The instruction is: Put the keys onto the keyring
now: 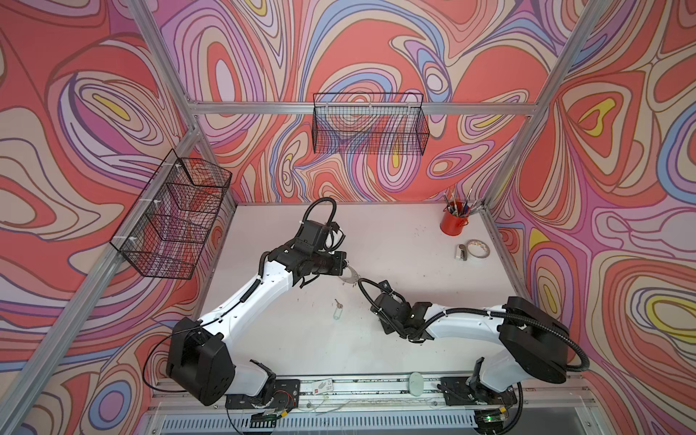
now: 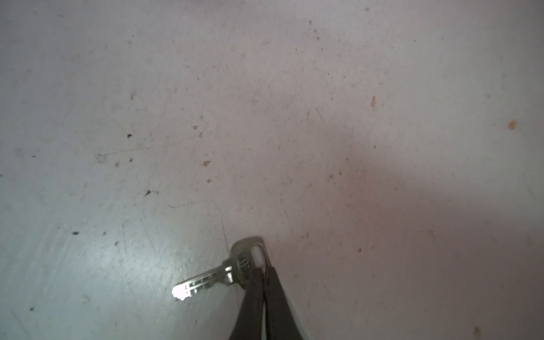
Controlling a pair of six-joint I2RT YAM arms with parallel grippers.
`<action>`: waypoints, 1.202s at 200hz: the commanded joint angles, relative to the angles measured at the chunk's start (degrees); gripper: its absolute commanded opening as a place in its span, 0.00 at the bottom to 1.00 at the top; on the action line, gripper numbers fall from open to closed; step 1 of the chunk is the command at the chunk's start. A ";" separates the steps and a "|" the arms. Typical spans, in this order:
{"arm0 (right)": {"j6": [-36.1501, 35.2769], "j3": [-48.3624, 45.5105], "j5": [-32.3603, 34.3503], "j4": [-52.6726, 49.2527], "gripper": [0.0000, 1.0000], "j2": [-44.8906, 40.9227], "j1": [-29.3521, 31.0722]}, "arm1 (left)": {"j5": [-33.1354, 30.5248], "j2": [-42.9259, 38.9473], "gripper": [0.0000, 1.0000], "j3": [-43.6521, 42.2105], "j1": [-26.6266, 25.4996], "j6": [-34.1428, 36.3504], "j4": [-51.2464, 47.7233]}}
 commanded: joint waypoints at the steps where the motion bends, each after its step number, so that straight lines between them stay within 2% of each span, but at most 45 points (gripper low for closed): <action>1: -1.18 -2.74 -2.97 5.70 0.00 -4.67 -1.50 | 0.41 -1.49 0.00 -0.40 0.41 2.14 0.47; 13: -3.01 -5.25 -7.05 11.07 0.00 -8.16 -3.89 | 0.35 -2.40 0.00 -0.57 0.41 3.10 0.55; 32: -4.53 -10.30 -17.67 21.22 0.00 -14.70 -8.71 | 2.12 -4.05 0.00 -1.70 0.41 5.23 2.08; 44: -4.93 -12.26 -21.43 25.67 0.00 -18.22 -10.91 | 3.63 -4.72 0.00 -2.51 0.40 6.70 2.91; 79: -8.14 -14.56 -31.35 32.14 0.00 -23.81 -13.62 | 4.77 -5.48 0.00 -3.21 0.41 10.52 3.82; 113: -7.77 -16.11 -39.57 37.71 0.00 -25.86 -15.82 | 6.77 -5.30 0.00 -3.20 0.28 13.19 4.25; 174: -7.63 -16.89 -44.78 43.50 0.00 -28.26 -16.32 | 3.87 -8.91 0.00 -8.25 -4.69 20.69 9.78; 219: -6.34 -15.71 -44.91 44.48 0.00 -28.22 -16.32 | 3.06 -10.94 0.00 -13.37 -8.28 22.79 17.30; 240: -5.37 -15.69 -44.59 45.87 0.00 -28.18 -16.32 | 3.70 -10.42 0.00 -13.49 -8.90 23.01 17.70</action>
